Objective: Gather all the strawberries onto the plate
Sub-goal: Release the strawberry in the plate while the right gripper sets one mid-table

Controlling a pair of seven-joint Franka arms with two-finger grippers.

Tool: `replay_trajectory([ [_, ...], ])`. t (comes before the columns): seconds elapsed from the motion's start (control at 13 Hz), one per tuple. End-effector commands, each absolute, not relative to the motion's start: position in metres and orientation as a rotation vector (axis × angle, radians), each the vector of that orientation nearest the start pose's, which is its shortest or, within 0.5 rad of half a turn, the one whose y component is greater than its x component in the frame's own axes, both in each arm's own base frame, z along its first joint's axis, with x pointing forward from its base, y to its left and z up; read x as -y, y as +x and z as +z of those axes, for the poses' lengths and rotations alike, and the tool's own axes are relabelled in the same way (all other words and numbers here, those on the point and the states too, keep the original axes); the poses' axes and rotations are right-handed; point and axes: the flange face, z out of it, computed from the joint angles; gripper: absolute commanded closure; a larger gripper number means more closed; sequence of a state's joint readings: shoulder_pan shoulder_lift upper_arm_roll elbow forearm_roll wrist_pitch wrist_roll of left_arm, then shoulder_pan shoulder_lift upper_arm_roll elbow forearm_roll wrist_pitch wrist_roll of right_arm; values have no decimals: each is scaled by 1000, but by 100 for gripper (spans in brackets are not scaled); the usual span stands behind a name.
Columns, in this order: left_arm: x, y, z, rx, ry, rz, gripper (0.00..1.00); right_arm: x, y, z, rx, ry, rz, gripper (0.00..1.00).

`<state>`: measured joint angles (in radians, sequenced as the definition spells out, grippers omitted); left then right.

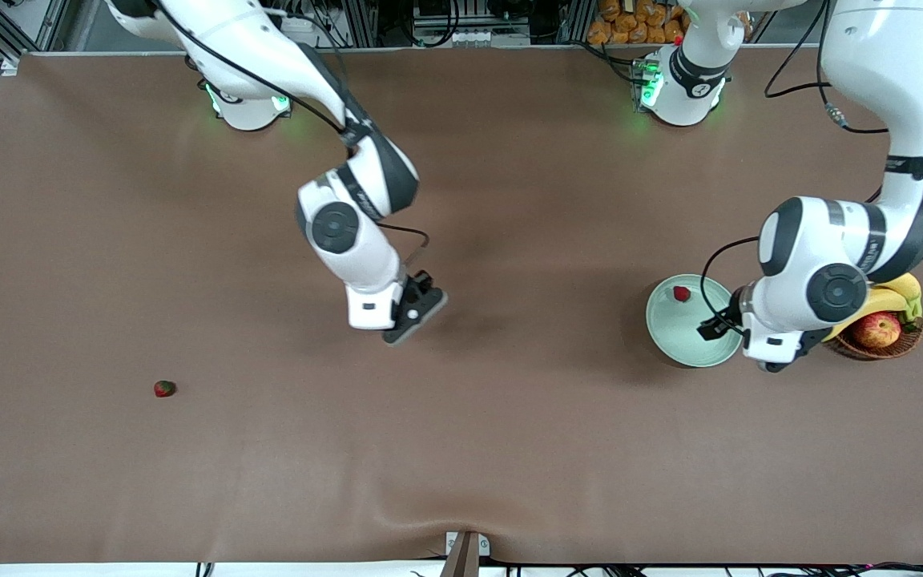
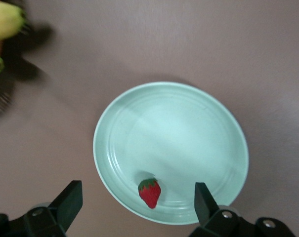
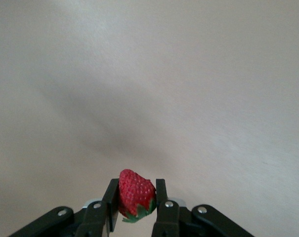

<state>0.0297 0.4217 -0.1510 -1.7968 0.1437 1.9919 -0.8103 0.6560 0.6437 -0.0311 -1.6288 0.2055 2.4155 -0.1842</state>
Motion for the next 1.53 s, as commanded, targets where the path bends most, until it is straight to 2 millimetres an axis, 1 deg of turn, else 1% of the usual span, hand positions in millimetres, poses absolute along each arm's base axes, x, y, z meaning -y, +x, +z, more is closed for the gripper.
replay_trajectory([
  [0.0, 58, 631, 344, 916, -2810, 236, 0, -458, 575, 243, 831, -2828, -208, 100],
  [0.15, 65, 632, 353, 913, -2806, 254, 0, -489, 569, 236, 708, -2824, -273, 100],
  [0.23, 75, 631, 355, 894, -2813, 260, 0, -503, 566, 233, 651, -2819, -293, 100],
  [0.38, 101, 630, 357, 846, -2843, 256, 0, -534, 554, 228, 565, -2804, -309, 100],
  [0.46, 121, 629, 360, 807, -2867, 251, 0, -552, 545, 220, 522, -2781, -320, 100],
  [0.54, 138, 628, 358, 826, -2874, 262, 0, -568, 537, 213, 478, -2755, -358, 100],
  [0.61, 157, 627, 350, 890, -2871, 291, 0, -582, 528, 208, 451, -2731, -388, 100],
  [0.69, 175, 628, 343, 947, -2863, 315, 0, -592, 521, 205, 428, -2719, -394, 100],
  [0.77, 198, 625, 338, 952, -2859, 316, 0, -602, 511, 200, 434, -2718, -383, 100],
  [0.84, 215, 620, 331, 946, -2853, 324, 0, -604, 507, 196, 438, -2722, -376, 100],
  [0.92, 228, 616, 322, 947, -2843, 335, 0, -607, 502, 191, 446, -2725, -368, 100],
  [1.0, 230, 616, 316, 964, -2832, 342, 0, -606, 502, 189, 450, -2728, -367, 88],
  [1.07, 229, 618, 311, 968, -2837, 340, 0, -605, 503, 189, 457, -2730, -372, 46],
  [1.15, 230, 620, 305, 972, -2846, 333, 0, -605, 504, 191, 468, -2731, -379, 0],
  [1.3, 233, 622, 290, 981, -2851, 338, 0, -598, 514, 212, 451, -2728, -393, 0],
  [1.38, 233, 621, 281, 988, -2843, 351, 0, -589, 518, 213, 436, -2743, -381, 0],
  [1.46, 237, 620, 278, 996, -2839, 353, 0, -578, 523, 227, 423, -2754, -378, 0],
])
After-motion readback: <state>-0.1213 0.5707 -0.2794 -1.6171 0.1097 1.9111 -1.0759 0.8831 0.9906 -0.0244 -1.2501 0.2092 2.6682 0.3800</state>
